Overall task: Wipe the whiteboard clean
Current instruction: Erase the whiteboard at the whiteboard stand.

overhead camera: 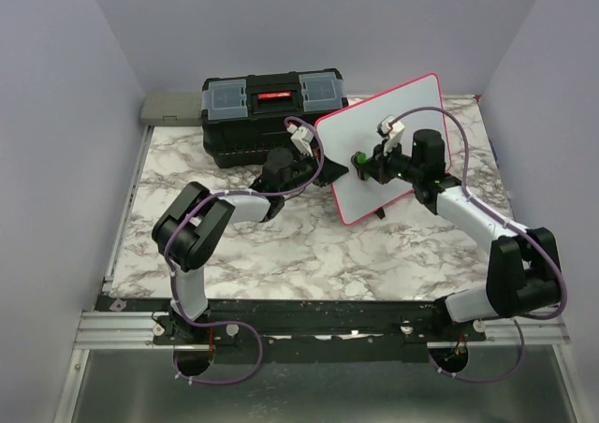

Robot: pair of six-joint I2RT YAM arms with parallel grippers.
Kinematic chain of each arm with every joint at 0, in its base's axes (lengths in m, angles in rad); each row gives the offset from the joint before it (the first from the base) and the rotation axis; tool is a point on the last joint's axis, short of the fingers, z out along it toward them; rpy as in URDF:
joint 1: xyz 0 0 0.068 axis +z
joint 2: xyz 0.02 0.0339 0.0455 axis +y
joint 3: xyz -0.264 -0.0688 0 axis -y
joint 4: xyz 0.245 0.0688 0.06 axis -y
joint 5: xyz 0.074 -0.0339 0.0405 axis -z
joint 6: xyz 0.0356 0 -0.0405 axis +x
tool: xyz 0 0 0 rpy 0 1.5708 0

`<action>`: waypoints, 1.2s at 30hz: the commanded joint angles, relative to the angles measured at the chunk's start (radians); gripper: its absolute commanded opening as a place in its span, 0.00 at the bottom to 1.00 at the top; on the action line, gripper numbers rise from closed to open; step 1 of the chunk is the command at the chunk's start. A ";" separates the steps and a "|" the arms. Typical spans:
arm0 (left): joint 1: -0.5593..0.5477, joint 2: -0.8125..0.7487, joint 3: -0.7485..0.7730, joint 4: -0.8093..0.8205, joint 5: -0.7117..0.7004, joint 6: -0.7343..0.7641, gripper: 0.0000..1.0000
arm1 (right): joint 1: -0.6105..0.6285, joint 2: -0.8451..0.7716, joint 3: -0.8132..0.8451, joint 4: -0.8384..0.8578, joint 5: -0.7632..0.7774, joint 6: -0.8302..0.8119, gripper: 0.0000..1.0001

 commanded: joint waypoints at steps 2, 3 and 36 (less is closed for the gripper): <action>-0.039 -0.027 0.025 0.086 0.129 0.011 0.00 | 0.067 0.009 -0.006 0.031 0.083 0.041 0.01; -0.039 -0.028 0.023 0.085 0.129 0.013 0.00 | 0.066 0.015 0.004 0.028 0.129 0.046 0.01; -0.036 -0.013 0.032 0.066 0.158 0.046 0.00 | -0.284 0.310 0.414 0.066 0.071 0.246 0.01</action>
